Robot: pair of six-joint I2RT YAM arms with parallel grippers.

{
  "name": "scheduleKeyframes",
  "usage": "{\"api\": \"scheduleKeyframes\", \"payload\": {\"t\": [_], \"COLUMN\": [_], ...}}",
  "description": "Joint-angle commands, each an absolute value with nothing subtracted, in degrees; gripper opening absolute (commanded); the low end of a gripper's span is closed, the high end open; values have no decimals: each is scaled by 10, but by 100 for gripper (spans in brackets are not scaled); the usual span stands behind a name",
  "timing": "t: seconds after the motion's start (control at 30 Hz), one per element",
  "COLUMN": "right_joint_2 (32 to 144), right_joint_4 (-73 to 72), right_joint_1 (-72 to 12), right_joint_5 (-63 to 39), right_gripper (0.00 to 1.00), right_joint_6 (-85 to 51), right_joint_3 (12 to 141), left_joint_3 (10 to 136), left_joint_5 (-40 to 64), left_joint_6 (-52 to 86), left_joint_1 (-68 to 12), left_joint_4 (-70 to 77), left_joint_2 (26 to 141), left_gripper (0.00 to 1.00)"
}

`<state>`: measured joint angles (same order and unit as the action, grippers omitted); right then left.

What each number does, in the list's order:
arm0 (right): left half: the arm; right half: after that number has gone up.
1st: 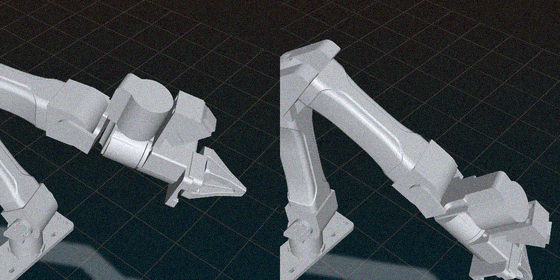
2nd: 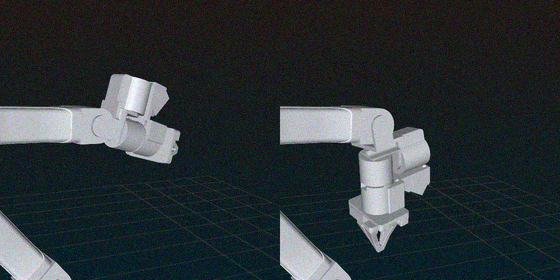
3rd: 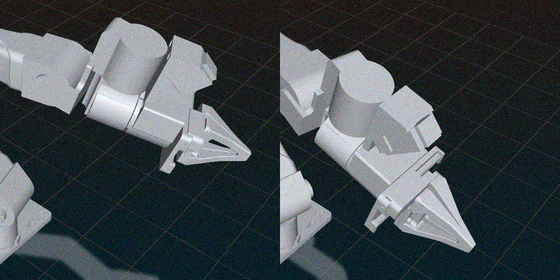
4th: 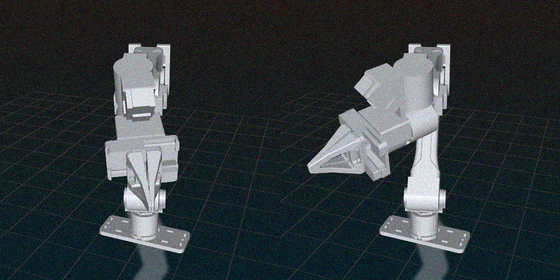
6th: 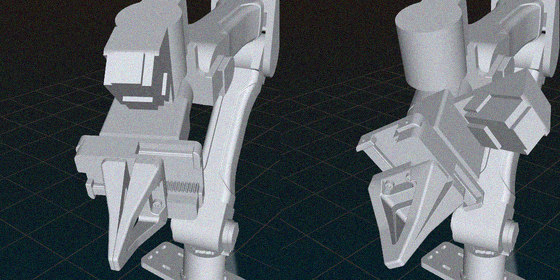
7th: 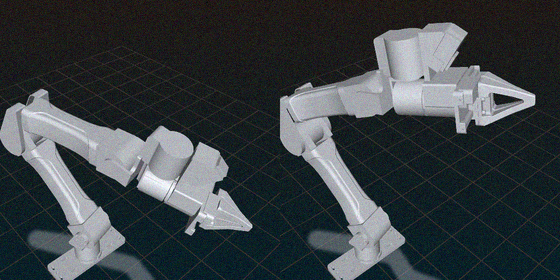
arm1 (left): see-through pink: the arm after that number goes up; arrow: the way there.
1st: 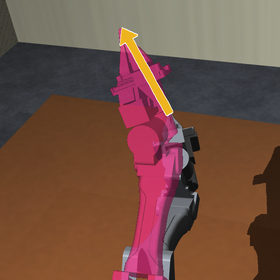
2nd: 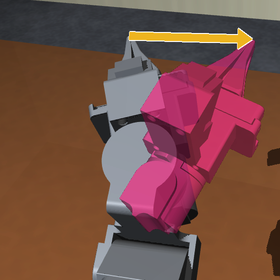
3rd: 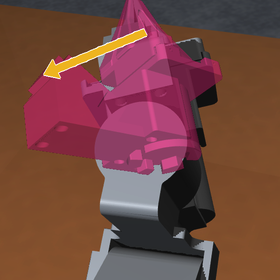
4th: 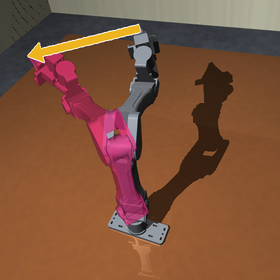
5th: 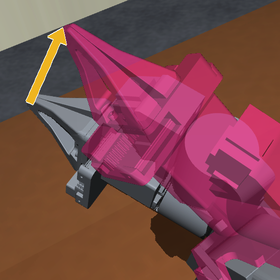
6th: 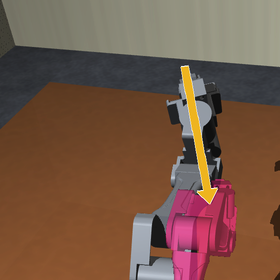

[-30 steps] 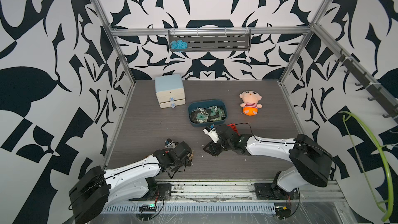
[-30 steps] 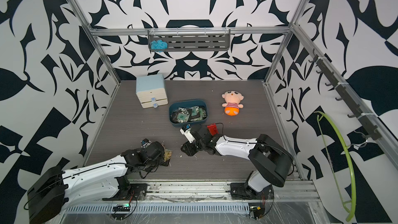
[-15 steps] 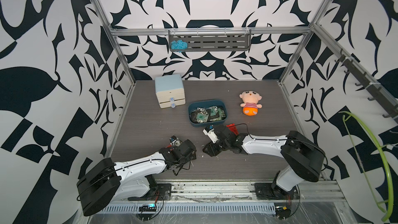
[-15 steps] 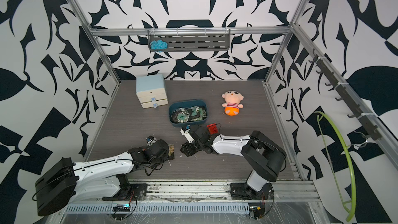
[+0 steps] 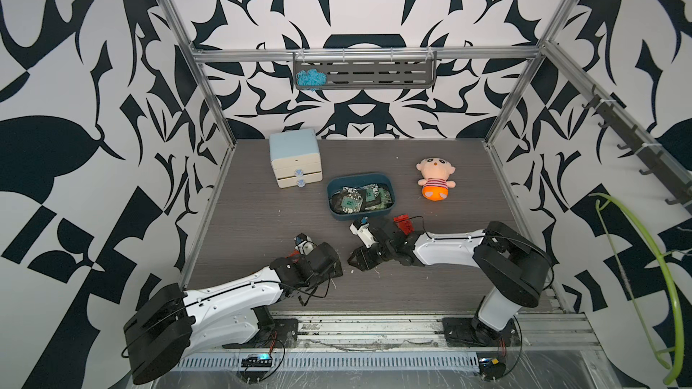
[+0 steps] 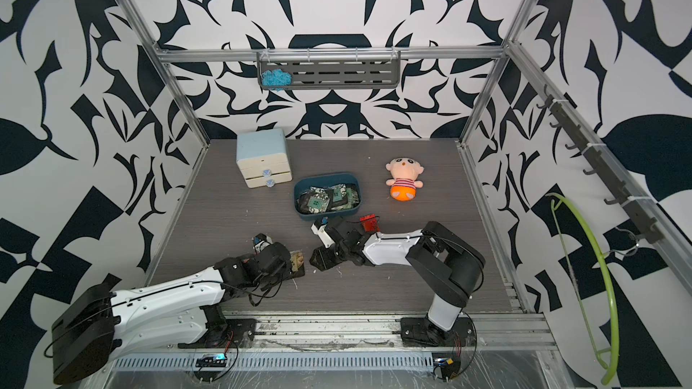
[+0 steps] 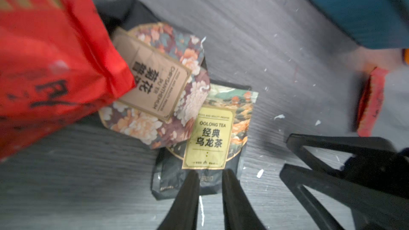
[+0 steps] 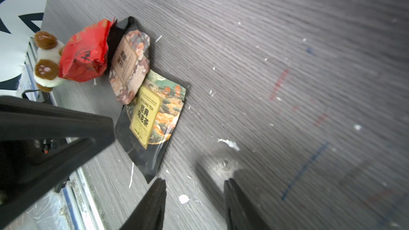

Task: Put the tea bags into the storage box
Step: Pick up the tea bag from the center of the board.

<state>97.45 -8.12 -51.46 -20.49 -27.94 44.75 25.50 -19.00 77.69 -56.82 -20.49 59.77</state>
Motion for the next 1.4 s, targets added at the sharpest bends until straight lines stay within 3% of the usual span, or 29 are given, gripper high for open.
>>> {"api": "scheduleKeyframes", "payload": {"t": [0.0, 0.77, 1.37], "right_joint_2": [962, 966, 1011], "right_joint_4": [-104, -89, -106], "right_joint_1": [-515, -517, -512], "right_joint_5": [-216, -212, -221], "right_gripper": [47, 47, 45], "right_joint_6": [-283, -292, -370], "right_joint_3": [459, 464, 471], "left_joint_3": [268, 319, 312], "left_joint_5": [-241, -224, -172], "left_joint_6": [768, 743, 757], "left_joint_1": [-570, -570, -570], "left_joint_4": [-245, -178, -85], "left_joint_2": [594, 770, 840], "left_gripper": [22, 17, 15]}}
